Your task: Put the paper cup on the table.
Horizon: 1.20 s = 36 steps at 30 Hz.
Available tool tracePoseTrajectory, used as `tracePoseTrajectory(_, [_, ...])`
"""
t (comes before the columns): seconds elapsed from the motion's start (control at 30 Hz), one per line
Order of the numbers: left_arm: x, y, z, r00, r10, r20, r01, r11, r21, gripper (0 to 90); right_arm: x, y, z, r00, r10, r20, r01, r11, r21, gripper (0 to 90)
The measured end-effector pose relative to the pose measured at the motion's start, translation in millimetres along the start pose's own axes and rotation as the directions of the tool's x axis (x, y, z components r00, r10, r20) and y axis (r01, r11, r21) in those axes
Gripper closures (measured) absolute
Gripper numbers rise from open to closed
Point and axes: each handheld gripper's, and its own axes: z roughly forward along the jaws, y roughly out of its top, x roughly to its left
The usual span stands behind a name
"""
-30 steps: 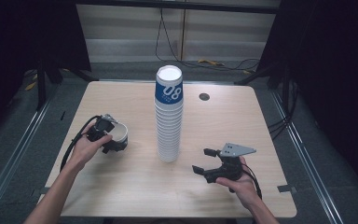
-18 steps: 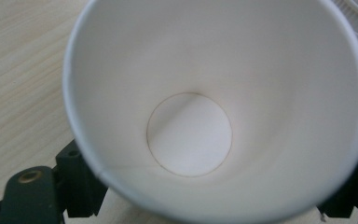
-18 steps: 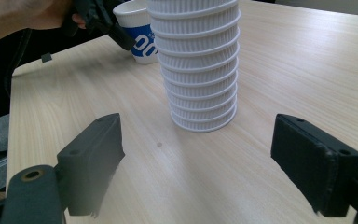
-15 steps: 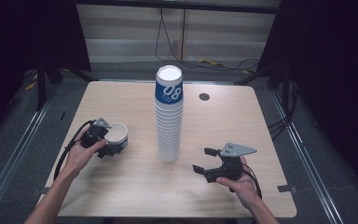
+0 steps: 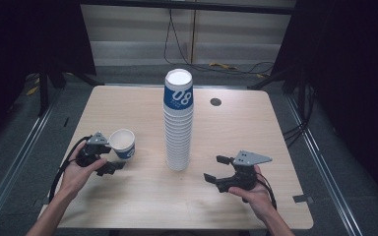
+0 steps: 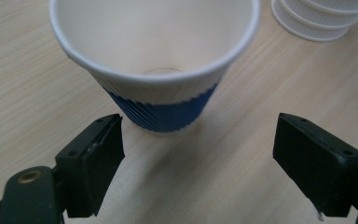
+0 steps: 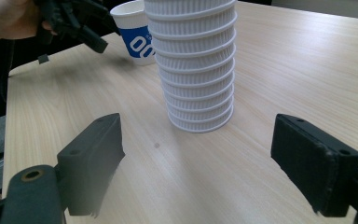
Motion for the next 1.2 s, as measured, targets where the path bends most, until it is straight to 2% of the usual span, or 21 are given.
tracePoseTrajectory(0.03, [-3.2,-1.5,-1.1,1.0,-0.007,0.001,0.007,0.9999,-0.015,16.3,0.0,-0.1,-0.2,1.0,0.002,0.002,-0.002,1.0,0.002,16.6])
tracePoseTrajectory(0.1, [-6.9,-2.9,-4.6,0.9999,0.004,0.016,-0.004,0.9996,-0.028,16.3,-0.2,-0.1,-0.2,1.0,0.003,0.001,-0.003,1.0,0.001,16.6])
tracePoseTrajectory(0.2, [-13.9,-5.0,-9.8,0.999,-0.015,0.042,0.018,0.9972,-0.072,16.3,-0.2,-0.3,0.5,1.0,0.004,0.003,-0.004,1.0,0.002,16.6])
tracePoseTrajectory(0.37, [-28.8,-10.4,-12.0,0.9982,-0.02,0.057,0.025,0.9948,-0.099,16.3,-0.1,-0.2,0.2,1.0,0.007,0.005,-0.006,1.0,-0.003,16.6])
tracePoseTrajectory(0.47, [-39.9,-13.5,-11.7,0.9994,0.005,0.035,0.0,0.991,-0.134,16.2,-0.2,-0.3,-0.3,1.0,0.004,0.007,-0.004,1.0,-0.005,16.6])
tracePoseTrajectory(0.57, [-50.2,-13.8,-7.6,0.9973,-0.012,0.072,0.024,0.9837,-0.178,16.1,-0.4,-0.7,0.2,0.9999,0.01,0.009,-0.01,1.0,0.002,16.6])
tracePoseTrajectory(0.67, [-59.8,-12.9,-5.7,0.9968,0.002,0.08,0.014,0.9792,-0.202,16.1,0.2,-0.8,-0.1,0.9999,0.008,0.009,-0.008,1.0,-0.001,16.7])
tracePoseTrajectory(0.73, [-65.0,-12.3,-5.9,0.995,-0.016,0.099,0.037,0.9755,-0.217,16.1,0.1,-1.0,-1.4,0.9998,0.009,0.015,-0.009,1.0,-0.003,16.7])
tracePoseTrajectory(0.8, [-71.0,-12.1,-5.2,0.9946,-0.026,0.101,0.048,0.9732,-0.225,15.9,-1.0,-1.6,-2.0,0.9998,0.011,0.018,-0.011,1.0,-0.005,16.9])
tracePoseTrajectory(0.83, [-75.6,-12.3,-4.4,0.9942,-0.033,0.102,0.056,0.9698,-0.237,15.9,-1.1,-1.8,-2.2,0.9996,0.013,0.023,-0.013,1.0,-0.006,16.9])
tracePoseTrajectory(0.93, [-86.7,-11.9,-0.6,0.9944,-0.012,0.105,0.038,0.968,-0.248,15.8,-0.6,-2.6,-2.7,0.9996,0.018,0.024,-0.018,1.0,-0.006,17.1])
tracePoseTrajectory(1.0, [-90.7,-11.6,3.5,0.9918,-0.012,0.128,0.043,0.9686,-0.245,15.8,-0.7,-3.2,-2.9,0.9995,0.018,0.026,-0.018,1.0,-0.009,17.1])
tracePoseTrajectory(1.1, [-95.7,-10.3,11.5,0.9899,0.033,0.138,-0.002,0.9751,-0.222,15.8,-0.7,-5.6,-3.5,0.9991,0.026,0.033,-0.026,1.0,-0.01,17.1])
tracePoseTrajectory(1.13, [-95.4,-10.5,14.7,0.9881,0.034,0.15,0.0,0.9753,-0.221,15.8,-0.8,-6.5,-3.7,0.9991,0.025,0.033,-0.025,1.0,-0.005,17.1])
tracePoseTrajectory(1.2, [-93.9,-12.1,17.9,0.9885,0.027,0.149,0.006,0.9768,-0.214,15.9,-1.7,-8.3,-3.2,0.999,0.026,0.037,-0.026,1.0,-0.001,17.1])
